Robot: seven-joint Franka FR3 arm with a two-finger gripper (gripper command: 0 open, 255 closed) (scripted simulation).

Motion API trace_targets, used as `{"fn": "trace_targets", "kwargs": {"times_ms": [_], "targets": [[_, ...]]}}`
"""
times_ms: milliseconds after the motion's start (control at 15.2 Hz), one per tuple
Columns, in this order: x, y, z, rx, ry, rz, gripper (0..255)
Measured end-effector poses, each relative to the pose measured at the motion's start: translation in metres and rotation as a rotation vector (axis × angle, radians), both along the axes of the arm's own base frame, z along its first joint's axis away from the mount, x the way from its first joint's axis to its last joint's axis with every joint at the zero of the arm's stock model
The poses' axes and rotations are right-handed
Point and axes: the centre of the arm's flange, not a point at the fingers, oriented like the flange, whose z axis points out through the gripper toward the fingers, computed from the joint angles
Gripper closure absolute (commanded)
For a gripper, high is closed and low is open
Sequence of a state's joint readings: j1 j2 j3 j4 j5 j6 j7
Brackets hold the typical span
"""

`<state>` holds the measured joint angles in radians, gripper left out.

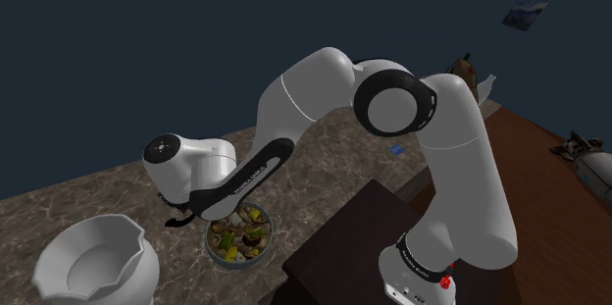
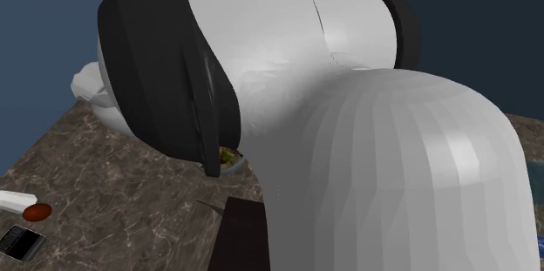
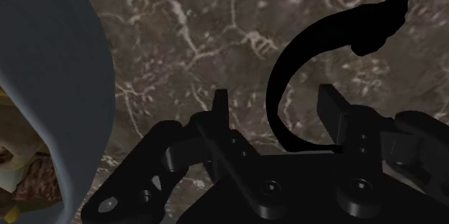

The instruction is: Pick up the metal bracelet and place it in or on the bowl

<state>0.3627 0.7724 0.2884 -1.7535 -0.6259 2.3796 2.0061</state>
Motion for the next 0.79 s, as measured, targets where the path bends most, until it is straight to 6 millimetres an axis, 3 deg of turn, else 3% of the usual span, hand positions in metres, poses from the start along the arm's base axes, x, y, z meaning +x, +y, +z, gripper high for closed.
{"fn": "trace_targets", "kwargs": {"times_ms": [594, 792], "targets": [[0.0, 0.0, 0.0, 0.0, 0.0, 0.0, 255], [0.0, 0.001, 0.012, 0.0, 0.0, 0.0, 255]]}}
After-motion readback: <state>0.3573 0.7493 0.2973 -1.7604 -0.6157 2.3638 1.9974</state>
